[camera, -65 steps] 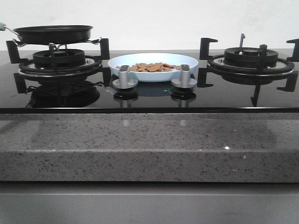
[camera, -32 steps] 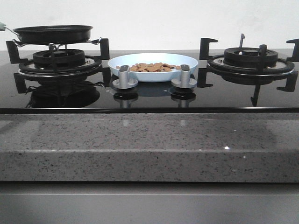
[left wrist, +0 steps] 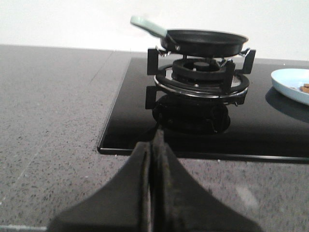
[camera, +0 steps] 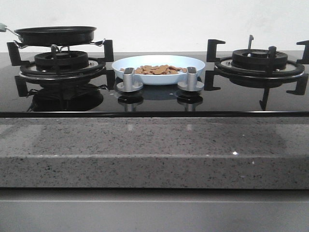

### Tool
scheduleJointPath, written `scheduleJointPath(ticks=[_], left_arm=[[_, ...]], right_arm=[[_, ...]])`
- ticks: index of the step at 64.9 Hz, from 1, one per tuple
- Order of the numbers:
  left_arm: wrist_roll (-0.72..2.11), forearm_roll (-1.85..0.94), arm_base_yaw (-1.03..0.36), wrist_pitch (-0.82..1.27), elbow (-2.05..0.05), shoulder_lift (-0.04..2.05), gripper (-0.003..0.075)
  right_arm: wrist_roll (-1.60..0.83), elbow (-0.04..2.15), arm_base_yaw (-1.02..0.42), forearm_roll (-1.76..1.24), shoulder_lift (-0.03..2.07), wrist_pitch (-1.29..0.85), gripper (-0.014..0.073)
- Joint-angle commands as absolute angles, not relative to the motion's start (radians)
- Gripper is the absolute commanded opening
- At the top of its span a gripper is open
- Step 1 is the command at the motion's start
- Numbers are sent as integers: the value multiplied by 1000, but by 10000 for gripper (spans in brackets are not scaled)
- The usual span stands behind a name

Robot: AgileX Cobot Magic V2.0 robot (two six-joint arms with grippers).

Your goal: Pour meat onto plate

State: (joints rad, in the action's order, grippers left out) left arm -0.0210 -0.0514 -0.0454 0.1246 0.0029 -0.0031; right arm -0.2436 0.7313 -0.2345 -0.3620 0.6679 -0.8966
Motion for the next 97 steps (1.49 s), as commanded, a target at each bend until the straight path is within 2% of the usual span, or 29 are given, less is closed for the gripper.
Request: scheduleJointPath(ticks=[1,47,70,97], left_arm=[[-39,-64,-44,0,9,-22,-20],[-39,-60,-44,-137,9,-22,-20],[-39,-60,-99,-137,9,-22,-20],[-39,-60,-99,-137,9,-22,-20]], right_arm=[[-247,753,-232,-373,665,-846,-69],[-247,753,-232,-373,665,-847,-69],[-247,753,-232,-373,665,-847,-69],[-247,753,-232,-373,665,-847,-69]])
